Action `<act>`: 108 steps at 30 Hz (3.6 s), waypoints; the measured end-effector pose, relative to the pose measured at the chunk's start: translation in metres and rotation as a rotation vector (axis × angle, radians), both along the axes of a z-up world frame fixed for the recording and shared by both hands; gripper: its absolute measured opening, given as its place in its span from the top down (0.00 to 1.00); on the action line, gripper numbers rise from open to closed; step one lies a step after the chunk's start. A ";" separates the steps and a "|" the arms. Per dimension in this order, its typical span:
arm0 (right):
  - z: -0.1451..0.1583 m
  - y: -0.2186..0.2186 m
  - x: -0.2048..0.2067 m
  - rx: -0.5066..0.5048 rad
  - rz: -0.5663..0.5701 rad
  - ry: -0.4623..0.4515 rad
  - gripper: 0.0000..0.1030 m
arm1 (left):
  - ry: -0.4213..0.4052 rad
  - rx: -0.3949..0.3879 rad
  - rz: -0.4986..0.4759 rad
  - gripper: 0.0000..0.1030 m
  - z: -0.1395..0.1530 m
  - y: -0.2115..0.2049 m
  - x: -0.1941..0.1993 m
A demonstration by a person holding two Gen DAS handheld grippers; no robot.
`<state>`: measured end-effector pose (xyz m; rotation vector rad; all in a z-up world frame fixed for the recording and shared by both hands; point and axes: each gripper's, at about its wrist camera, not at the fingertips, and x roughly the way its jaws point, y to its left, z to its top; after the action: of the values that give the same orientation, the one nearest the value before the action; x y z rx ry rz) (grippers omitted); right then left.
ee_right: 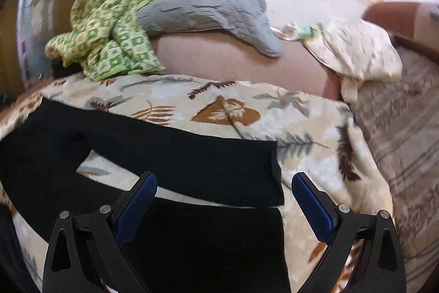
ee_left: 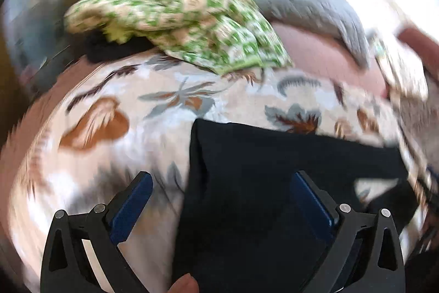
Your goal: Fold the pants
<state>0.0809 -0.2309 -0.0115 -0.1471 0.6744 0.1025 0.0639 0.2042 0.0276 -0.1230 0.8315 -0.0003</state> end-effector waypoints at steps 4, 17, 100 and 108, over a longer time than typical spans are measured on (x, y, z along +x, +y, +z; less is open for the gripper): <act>-0.001 0.007 -0.001 -0.021 0.024 0.000 0.04 | 0.067 0.032 -0.182 0.04 -0.015 0.016 0.042; -0.006 -0.002 0.007 -0.005 -0.015 0.025 0.04 | 0.057 -0.103 -0.239 0.31 -0.055 0.053 0.121; -0.018 -0.083 -0.058 -0.019 0.241 0.283 0.60 | -0.049 -0.436 0.180 0.46 -0.028 0.091 -0.157; 0.027 -0.075 -0.078 0.096 0.121 0.192 0.50 | -0.005 -1.128 0.324 0.44 -0.065 0.110 -0.165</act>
<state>0.0033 -0.3058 0.0151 -0.0860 0.8502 0.2679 -0.1009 0.3141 -0.0372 -1.3152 0.7150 -0.1666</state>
